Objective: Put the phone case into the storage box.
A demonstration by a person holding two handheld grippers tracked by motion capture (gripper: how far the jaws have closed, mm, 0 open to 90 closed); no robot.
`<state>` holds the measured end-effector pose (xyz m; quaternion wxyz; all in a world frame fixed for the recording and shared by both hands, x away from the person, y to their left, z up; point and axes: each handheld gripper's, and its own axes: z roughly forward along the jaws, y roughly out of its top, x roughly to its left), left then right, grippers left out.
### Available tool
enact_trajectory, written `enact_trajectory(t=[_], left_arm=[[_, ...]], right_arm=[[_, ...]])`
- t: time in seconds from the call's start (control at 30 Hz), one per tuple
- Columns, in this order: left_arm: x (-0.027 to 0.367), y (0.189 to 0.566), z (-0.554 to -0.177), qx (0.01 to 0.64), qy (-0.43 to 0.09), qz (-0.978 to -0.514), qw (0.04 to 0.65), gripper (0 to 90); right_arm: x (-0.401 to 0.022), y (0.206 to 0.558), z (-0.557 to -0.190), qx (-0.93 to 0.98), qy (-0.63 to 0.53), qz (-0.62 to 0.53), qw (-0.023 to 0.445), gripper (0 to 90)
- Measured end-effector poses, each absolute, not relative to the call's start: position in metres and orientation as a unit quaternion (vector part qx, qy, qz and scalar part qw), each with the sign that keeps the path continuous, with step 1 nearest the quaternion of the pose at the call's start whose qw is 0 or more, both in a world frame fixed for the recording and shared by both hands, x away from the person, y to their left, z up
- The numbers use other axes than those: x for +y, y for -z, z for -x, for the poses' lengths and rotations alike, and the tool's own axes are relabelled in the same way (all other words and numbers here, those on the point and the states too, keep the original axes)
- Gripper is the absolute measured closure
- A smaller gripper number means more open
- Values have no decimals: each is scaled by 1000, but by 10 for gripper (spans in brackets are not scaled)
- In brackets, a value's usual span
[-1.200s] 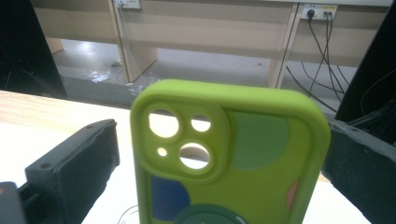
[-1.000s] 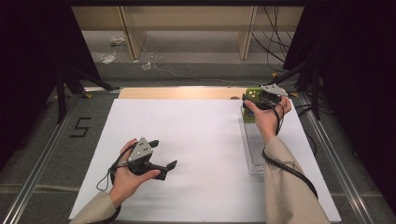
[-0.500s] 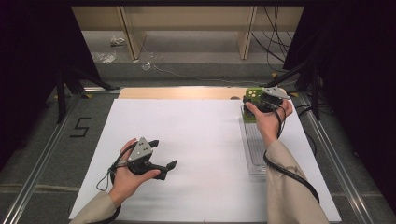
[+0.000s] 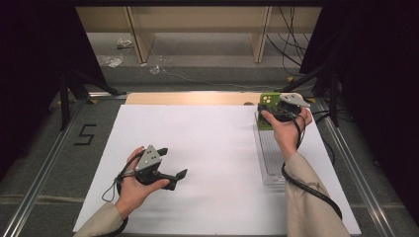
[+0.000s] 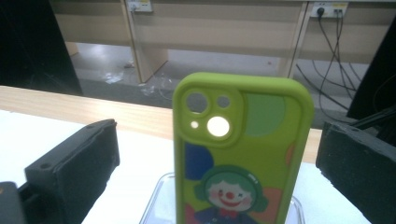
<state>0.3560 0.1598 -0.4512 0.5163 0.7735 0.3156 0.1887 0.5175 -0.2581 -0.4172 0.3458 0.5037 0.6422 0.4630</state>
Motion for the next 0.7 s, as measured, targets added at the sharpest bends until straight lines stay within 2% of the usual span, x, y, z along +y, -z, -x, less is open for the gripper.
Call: enact_trajectory(t=[0.7], left_arm=[[160,451,-356,316,-188,-774,516,0]], right_arm=[[-261,416,-492,651,-478,-492,323,4]])
